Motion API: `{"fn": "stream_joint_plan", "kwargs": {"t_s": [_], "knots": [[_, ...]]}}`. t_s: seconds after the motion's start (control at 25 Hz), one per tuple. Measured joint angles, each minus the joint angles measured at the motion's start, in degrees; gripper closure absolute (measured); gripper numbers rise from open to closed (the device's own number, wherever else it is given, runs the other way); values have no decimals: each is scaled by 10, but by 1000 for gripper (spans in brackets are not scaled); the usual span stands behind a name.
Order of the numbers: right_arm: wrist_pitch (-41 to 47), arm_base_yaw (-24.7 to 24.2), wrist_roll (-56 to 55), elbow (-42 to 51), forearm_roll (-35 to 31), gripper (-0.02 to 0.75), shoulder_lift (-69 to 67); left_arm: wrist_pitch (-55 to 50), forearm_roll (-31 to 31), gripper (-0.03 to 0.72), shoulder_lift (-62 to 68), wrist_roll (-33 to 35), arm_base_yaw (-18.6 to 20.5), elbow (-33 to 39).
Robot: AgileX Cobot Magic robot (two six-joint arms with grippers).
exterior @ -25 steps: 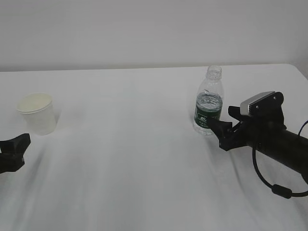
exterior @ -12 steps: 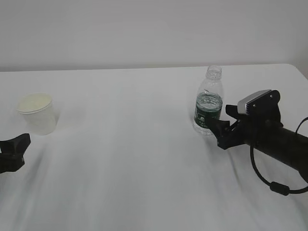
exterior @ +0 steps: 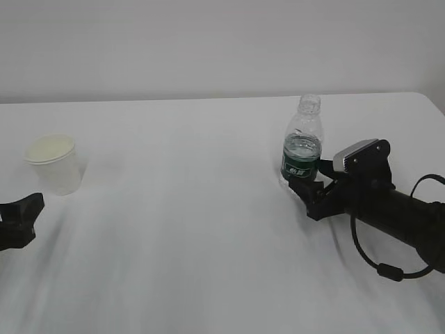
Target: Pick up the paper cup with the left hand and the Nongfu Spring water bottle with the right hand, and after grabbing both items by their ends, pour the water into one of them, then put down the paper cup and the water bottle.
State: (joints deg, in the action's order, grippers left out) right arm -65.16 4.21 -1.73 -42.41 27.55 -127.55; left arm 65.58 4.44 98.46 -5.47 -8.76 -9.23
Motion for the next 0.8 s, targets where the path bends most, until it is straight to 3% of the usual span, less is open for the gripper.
{"fn": "stream_joint_plan", "kwargs": {"t_s": [0.8], "knots": [[-2,11,-33,-69,27,148,-26,0,0,130,0,0,0,0]]}}
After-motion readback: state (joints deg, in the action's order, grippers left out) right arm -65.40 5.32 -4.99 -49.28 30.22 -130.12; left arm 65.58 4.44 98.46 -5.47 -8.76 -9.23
